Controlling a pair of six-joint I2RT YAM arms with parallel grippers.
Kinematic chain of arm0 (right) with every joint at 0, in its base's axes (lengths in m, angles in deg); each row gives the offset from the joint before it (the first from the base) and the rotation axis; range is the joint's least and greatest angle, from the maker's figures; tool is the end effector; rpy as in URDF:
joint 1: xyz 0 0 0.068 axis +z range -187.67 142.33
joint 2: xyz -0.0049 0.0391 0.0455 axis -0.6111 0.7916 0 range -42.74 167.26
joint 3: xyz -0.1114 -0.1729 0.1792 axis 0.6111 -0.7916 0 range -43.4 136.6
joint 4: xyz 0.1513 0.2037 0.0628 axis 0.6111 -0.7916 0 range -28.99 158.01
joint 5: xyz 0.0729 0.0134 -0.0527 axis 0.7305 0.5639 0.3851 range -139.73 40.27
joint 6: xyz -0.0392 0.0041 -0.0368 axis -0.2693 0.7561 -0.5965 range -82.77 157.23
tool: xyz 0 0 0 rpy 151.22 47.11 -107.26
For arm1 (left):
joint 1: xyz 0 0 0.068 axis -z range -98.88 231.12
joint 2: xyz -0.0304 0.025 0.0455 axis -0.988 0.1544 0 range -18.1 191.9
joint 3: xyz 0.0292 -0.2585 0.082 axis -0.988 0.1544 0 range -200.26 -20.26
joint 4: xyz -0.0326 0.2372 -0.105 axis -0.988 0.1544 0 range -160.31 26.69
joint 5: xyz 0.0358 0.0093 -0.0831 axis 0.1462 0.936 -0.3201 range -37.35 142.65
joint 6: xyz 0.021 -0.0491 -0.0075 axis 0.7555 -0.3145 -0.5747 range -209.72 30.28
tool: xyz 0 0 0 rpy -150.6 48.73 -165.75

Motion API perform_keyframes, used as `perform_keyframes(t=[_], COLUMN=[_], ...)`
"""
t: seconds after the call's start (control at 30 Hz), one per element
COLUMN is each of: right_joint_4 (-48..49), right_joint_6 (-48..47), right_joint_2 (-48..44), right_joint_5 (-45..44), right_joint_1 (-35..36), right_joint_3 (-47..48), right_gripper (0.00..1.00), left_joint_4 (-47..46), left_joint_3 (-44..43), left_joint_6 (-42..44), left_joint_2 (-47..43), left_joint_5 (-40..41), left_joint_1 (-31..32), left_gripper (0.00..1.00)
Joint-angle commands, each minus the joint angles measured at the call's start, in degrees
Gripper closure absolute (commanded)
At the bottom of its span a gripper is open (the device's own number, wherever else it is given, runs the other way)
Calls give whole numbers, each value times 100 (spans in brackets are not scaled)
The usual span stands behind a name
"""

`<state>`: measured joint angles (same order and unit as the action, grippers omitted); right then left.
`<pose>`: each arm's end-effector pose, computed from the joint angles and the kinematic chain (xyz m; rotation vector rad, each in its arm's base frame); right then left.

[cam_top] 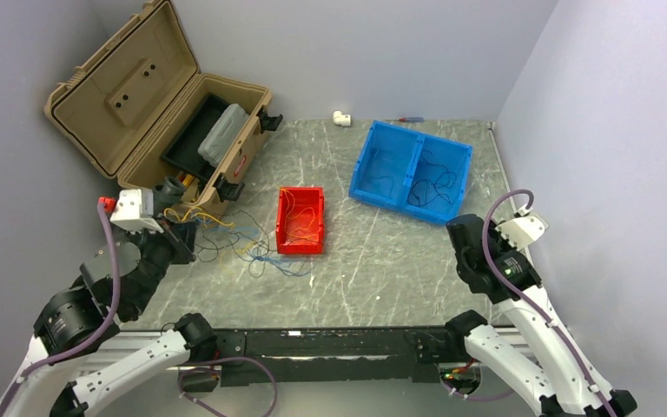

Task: Untangle the cables
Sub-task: Untie the cable, then place the cable in the bin.

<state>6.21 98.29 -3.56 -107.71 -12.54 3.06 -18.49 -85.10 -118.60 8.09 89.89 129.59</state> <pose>0.1076 0.0172 0.2952 0.9572 1.7987 -0.3733 0.0405 -0.0132 0.4066 -0.1592 1.7629 -0.3979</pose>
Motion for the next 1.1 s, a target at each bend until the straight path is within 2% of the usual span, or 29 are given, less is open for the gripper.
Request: perform_keyframes(t=[0.0,0.2,0.33,0.5,0.6,0.77,1.07], right_joint_4=[374,2657,2998,3433,3968,4129,4548], right_joint_6=[-427,-2799,-3091,-3117,-3177,-3376,-3294], right_joint_2=[94,-104,614,1459,1846,3014,4819], right_joint_5=[-148,2084,3359,4078,4160,3679,4089], right_joint_1=[-31,-32,-12,222,608,1532,1885], right_joint_3=[307,155,518,944,1139,1978,2940], right_gripper=[100,100,100,100,100,100,100], left_joint_4=[-190,-1074,-1008,-727,-660,-593,-373], left_joint_3=[-104,30,-354,-1033,-1391,-1800,-1855], left_joint_6=[210,841,1128,1397,1519,1698,1825], left_joint_2=[123,206,345,527,578,651,580], left_joint_5=[-176,-1599,-2020,-2369,-2566,-3037,-3365], left_joint_1=[15,15,15,18,16,16,14], left_gripper=[100,100,100,100,100,100,100])
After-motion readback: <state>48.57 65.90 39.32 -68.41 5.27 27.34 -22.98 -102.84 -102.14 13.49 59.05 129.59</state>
